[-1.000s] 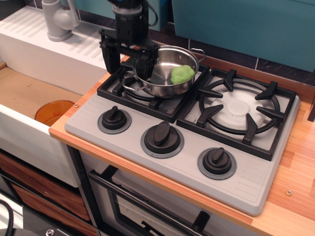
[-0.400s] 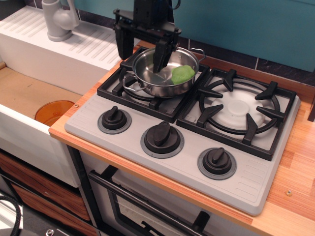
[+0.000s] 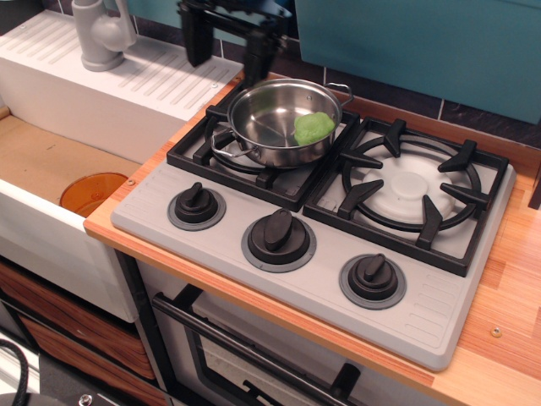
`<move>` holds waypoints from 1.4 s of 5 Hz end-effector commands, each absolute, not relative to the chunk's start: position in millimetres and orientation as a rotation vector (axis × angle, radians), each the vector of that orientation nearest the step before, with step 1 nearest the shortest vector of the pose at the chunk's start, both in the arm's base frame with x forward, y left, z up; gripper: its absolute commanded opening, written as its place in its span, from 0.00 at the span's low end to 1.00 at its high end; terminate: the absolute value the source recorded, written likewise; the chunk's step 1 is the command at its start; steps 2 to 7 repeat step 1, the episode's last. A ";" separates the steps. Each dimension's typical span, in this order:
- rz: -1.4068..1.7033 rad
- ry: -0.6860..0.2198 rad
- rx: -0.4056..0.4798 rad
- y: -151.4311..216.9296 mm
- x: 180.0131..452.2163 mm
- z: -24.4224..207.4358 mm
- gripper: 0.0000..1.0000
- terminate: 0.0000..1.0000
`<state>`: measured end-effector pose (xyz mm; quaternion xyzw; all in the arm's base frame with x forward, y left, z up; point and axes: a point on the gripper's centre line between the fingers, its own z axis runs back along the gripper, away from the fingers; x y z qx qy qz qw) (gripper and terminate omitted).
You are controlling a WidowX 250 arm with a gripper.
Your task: Put cauliflower in pot or pan an put pot or pan on stove
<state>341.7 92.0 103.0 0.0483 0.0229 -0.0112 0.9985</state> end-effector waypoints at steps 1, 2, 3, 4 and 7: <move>-0.021 0.018 0.145 104.5 354.4 105.9 1.00 1.00; -0.021 0.018 0.145 104.5 354.4 105.9 1.00 1.00; -0.021 0.018 0.145 104.5 354.4 105.9 1.00 1.00; -0.021 0.018 0.145 104.5 354.4 105.9 1.00 1.00; -0.021 0.018 0.145 104.5 354.4 105.9 1.00 1.00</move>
